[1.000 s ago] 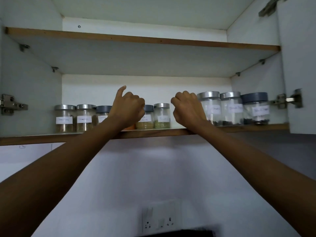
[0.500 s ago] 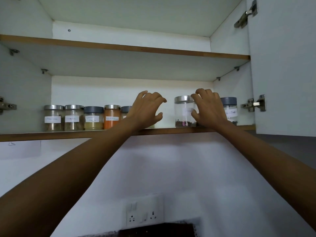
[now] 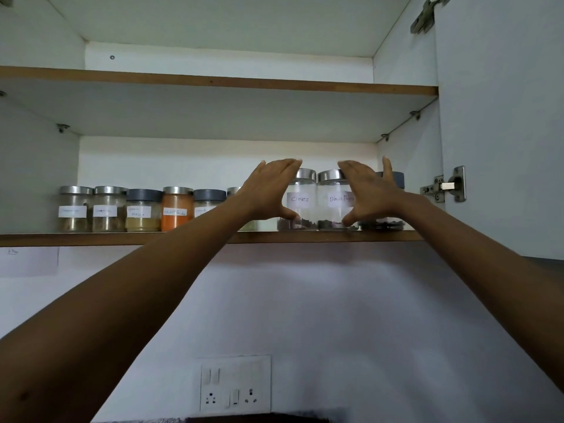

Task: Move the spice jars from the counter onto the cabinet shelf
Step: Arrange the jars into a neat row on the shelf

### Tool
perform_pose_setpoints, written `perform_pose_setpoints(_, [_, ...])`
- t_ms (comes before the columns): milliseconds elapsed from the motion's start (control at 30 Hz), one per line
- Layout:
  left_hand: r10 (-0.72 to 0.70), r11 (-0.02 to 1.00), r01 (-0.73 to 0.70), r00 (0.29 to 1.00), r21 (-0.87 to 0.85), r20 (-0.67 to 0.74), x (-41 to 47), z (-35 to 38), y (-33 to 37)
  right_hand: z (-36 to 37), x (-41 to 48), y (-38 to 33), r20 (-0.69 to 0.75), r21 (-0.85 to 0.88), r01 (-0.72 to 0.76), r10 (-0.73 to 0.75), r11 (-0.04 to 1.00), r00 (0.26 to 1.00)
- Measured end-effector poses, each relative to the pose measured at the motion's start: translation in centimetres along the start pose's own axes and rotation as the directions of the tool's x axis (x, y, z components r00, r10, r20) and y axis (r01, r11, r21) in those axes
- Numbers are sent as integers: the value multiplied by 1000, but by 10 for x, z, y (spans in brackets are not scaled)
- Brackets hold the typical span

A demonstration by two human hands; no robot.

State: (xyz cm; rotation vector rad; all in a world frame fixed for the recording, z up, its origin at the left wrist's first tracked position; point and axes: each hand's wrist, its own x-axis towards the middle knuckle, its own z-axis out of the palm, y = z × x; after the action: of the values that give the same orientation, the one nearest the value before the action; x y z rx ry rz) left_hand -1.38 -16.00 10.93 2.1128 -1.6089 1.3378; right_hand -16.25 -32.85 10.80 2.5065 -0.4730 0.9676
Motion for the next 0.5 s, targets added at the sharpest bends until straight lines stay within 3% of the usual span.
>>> perform_pose_setpoints(500, [18,998,-16,1000,67,-19,16,17,-24,18,19,-6,-73,-143,97,-108,985,991])
